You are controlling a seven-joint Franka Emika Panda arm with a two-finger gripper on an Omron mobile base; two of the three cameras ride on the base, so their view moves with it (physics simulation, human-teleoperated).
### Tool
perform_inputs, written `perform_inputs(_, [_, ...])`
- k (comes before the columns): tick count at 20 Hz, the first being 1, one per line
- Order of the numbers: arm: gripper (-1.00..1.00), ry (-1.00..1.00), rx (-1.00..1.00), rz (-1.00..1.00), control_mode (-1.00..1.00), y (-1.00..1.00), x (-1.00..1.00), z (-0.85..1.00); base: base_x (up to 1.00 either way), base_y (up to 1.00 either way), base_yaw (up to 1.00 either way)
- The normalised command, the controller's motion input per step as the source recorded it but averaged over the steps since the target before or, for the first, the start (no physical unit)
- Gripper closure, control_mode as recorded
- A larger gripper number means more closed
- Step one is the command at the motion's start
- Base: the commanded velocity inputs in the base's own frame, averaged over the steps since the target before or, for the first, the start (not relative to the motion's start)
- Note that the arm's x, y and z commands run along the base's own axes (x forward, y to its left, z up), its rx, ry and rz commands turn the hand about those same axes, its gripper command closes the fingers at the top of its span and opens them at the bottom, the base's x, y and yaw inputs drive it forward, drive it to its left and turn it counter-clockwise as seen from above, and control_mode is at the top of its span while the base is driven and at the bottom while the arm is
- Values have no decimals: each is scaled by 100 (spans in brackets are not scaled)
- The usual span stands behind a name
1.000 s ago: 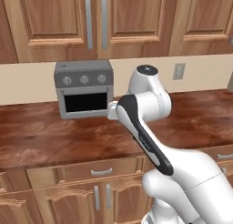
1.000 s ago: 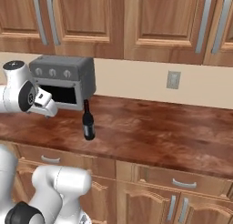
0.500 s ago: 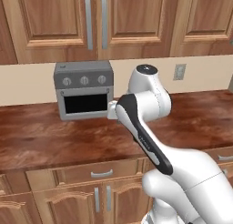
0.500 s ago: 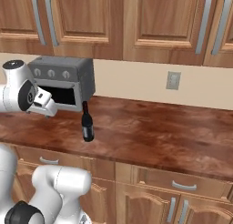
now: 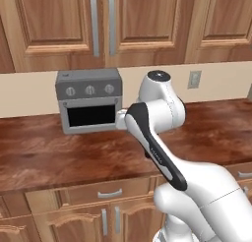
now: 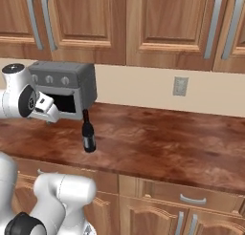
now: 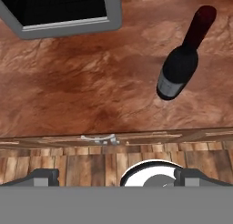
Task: There is a wine glass and glass cup on the dining counter. Place the wine bottle next to the wine glass and the juice bottle next to the glass cup.
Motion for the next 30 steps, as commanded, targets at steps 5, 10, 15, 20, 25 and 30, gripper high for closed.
perform_inputs(5, [-100,0,0,0,100,0,0,0,26,0,-6])
perform_inputs(10, [-100,0,0,0,100,0,0,0,0,0,-1])
perform_inputs(15, [-100,0,0,0,100,0,0,0,0,0,0])
perform_inputs(20, [-100,0,0,0,100,0,0,0,0,0,0])
perform_inputs(25, [-100,0,0,0,100,0,0,0,0,0,0])
perform_inputs(30, [-100,0,0,0,100,0,0,0,0,0,0])
